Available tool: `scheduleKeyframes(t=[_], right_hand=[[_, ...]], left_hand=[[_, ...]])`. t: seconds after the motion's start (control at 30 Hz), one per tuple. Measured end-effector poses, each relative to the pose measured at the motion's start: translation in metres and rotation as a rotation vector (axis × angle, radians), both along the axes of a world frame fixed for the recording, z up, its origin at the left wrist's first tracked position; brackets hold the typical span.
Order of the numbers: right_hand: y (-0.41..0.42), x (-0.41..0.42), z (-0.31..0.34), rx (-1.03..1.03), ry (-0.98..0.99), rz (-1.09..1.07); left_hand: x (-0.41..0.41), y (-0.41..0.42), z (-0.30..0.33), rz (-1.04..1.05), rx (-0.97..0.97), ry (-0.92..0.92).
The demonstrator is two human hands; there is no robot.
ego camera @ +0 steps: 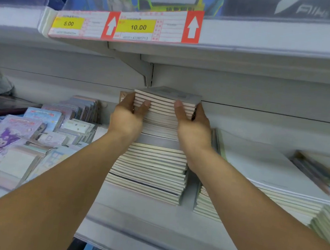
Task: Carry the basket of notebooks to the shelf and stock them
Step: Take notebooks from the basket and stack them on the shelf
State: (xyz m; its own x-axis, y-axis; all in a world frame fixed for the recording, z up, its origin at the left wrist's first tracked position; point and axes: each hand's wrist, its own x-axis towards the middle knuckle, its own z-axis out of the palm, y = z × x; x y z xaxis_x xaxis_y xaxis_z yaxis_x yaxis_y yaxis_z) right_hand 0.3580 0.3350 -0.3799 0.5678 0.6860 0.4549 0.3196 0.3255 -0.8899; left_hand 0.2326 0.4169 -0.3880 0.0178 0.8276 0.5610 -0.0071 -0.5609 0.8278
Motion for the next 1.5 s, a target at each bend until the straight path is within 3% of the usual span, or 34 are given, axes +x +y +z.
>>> scheduleKeyframes(t=[0.1,0.3,0.5,0.83,0.97,1.03,1.13,1.2,1.33,1.5], right_hand=[[0.001,0.008,0.011,-0.123,0.092,0.138],[-0.009,0.028,0.004,-0.164,0.055,0.291],[-0.016,0.013,0.01,-0.292,0.16,0.315],[-0.023,0.012,0.01,-0.314,0.109,0.315],[-0.026,0.01,0.009,-0.302,0.025,0.3],[-0.028,0.01,0.011,-0.335,-0.069,0.232],[-0.033,0.012,0.012,-0.439,-0.394,0.068],[-0.032,0.012,0.011,-0.489,-0.535,-0.025],[-0.025,0.012,0.008,-0.524,-0.576,-0.096],[-0.028,0.024,0.011,-0.493,-0.543,-0.054]], left_hand=[[0.0,-0.004,0.001,-0.065,0.003,-0.044],[-0.003,0.001,-0.002,-0.037,0.0,-0.024],[0.001,-0.015,0.005,-0.023,0.026,0.253],[0.016,-0.002,0.006,0.062,-0.049,0.39],[0.014,-0.003,0.006,0.074,-0.024,0.549],[0.011,-0.005,0.006,0.038,0.007,0.524],[0.003,-0.008,0.008,-0.017,0.0,0.384],[0.001,-0.008,0.008,-0.02,0.003,0.45],[0.008,-0.008,0.009,0.029,-0.035,0.634],[0.004,-0.003,0.013,-0.005,-0.078,0.701]])
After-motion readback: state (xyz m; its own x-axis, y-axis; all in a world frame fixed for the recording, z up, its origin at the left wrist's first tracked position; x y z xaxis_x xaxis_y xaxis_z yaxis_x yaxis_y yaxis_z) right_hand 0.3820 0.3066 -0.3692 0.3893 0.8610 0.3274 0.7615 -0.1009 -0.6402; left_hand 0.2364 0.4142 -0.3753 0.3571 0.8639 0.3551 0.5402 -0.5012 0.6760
